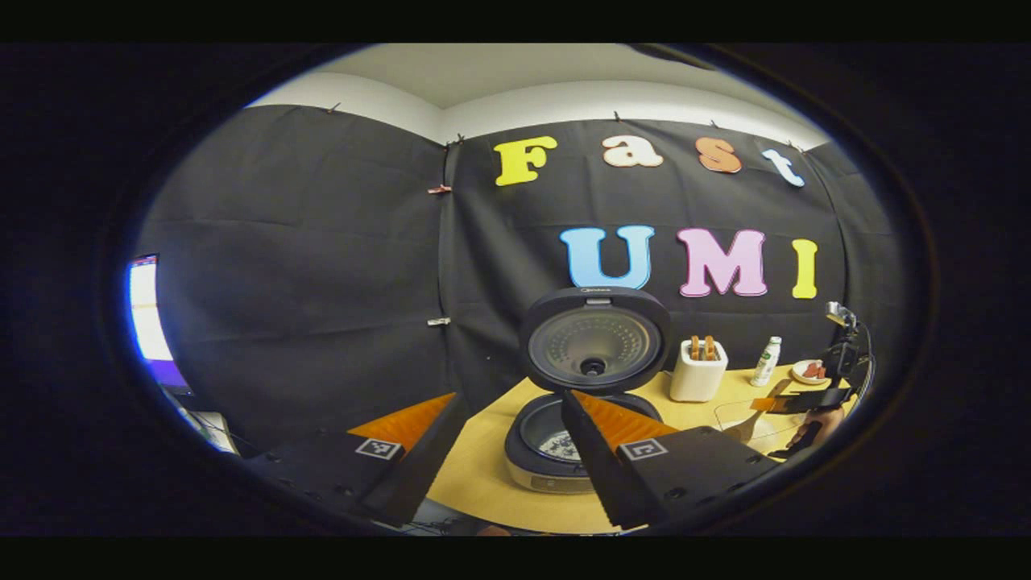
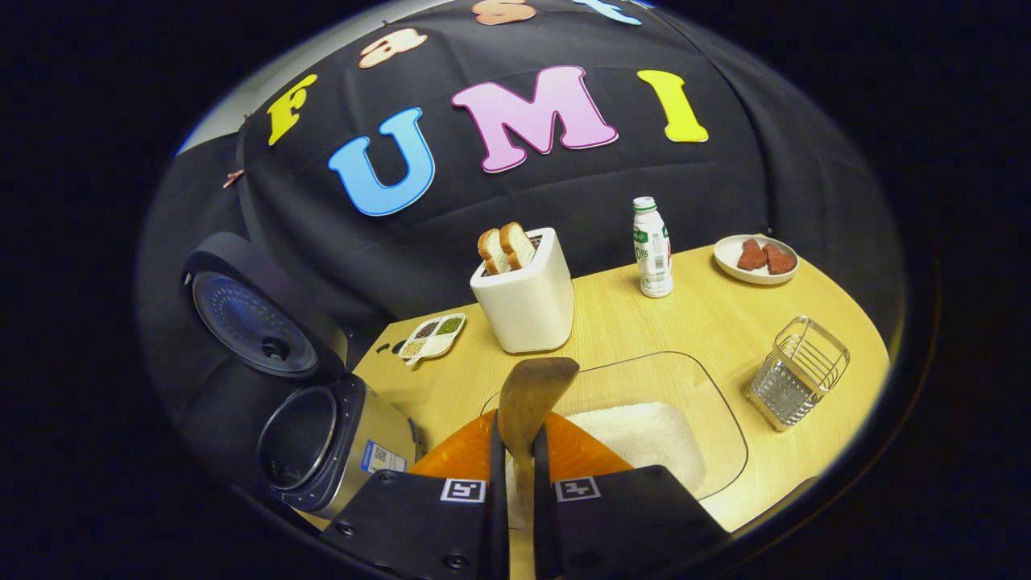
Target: Close the left gripper, press the button to open the rice cooker; take a wooden spoon from the chopstick holder with the right hand, scoop a spoonful of rice and pour it into the rice cooker, then put the wooden spoon back into the chopstick holder.
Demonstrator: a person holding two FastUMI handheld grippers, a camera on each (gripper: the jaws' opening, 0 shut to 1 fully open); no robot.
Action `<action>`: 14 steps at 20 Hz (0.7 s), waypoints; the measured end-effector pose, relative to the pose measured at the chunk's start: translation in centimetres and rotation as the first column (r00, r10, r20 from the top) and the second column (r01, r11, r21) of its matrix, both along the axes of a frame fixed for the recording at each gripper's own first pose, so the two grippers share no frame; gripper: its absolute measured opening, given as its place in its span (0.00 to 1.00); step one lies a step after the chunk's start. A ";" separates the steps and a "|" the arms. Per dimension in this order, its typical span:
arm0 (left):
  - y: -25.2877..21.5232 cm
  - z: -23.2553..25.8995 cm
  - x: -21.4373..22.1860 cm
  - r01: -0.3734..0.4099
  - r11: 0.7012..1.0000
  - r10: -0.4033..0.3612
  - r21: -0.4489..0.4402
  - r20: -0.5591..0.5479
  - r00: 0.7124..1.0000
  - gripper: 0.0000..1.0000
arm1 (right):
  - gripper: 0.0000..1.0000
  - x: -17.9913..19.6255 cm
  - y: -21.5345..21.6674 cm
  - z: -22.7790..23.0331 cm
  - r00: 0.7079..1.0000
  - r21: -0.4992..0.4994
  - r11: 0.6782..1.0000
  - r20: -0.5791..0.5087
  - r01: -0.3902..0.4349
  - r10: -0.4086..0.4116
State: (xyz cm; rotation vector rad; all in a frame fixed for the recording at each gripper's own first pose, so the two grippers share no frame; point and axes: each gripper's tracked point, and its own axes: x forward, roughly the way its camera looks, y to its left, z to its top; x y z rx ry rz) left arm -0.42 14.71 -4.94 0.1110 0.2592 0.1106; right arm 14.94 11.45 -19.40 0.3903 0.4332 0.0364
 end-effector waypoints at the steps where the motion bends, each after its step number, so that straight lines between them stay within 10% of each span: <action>1: 0.0 -0.1 -0.1 0.001 1.000 -0.001 -0.002 -0.003 1.000 0.83 | 0.17 0.0 -0.2 0.0 1.000 0.021 1.000 -0.004 0.010 -0.010; 14: -1.2 0.5 -0.7 0.032 0.999 -0.032 0.018 -0.002 0.999 0.83 | 0.17 -0.1 -4.3 2.4 0.984 0.307 0.936 -0.036 0.175 -0.172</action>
